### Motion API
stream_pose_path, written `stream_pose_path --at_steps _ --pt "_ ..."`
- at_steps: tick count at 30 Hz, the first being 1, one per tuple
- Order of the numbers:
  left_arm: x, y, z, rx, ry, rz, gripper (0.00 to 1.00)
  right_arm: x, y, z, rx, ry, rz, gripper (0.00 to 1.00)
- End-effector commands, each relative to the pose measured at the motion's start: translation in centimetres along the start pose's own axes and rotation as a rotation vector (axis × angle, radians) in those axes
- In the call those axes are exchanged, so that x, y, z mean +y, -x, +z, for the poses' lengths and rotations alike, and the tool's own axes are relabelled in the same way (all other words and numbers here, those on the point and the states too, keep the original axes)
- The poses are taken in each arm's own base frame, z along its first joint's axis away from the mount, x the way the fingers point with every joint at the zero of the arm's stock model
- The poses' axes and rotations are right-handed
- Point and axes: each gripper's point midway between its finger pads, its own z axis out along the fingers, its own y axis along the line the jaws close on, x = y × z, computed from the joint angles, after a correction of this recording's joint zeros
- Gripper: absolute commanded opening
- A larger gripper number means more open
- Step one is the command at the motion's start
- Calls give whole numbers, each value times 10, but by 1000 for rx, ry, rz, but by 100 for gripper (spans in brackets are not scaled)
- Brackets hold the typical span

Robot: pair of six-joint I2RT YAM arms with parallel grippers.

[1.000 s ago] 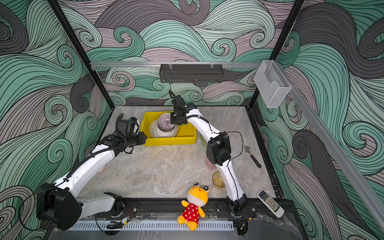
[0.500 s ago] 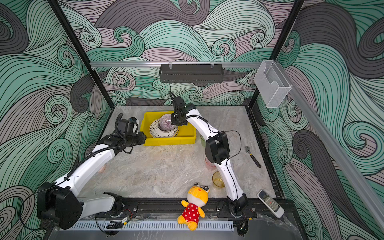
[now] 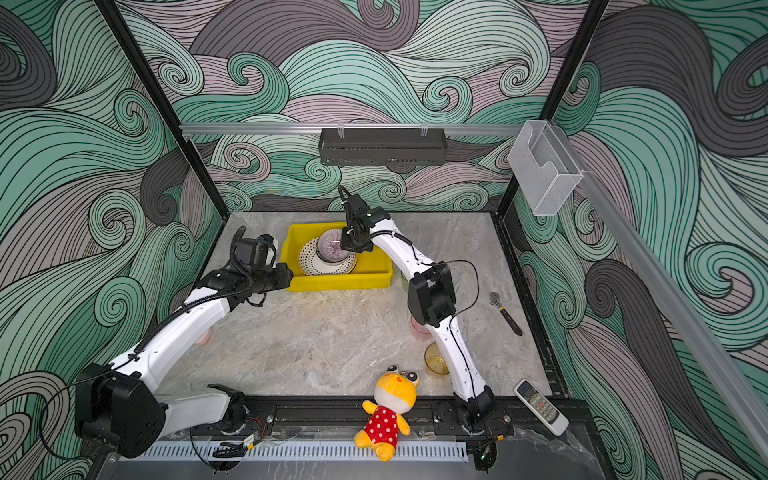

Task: Place the mixed dishes into the plastic bin
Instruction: 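Lower the pink striped bowl with the right gripper onto the leaf-patterned bowl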

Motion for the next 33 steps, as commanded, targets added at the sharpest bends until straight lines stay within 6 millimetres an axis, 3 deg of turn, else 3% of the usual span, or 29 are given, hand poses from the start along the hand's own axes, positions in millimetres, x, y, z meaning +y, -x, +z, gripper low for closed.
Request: stream_pose_path --at_steps 1,16,33 --pt "-3 10 -6 -12 -14 -18 30 8 15 -12 -43 39 22 0" --pt "-2 8 -6 -5 -11 -37 30 9 11 1 -12 57 58 0" --pt "1 7 -5 -2 0 -48 30 12 10 7 1 76 81 11"
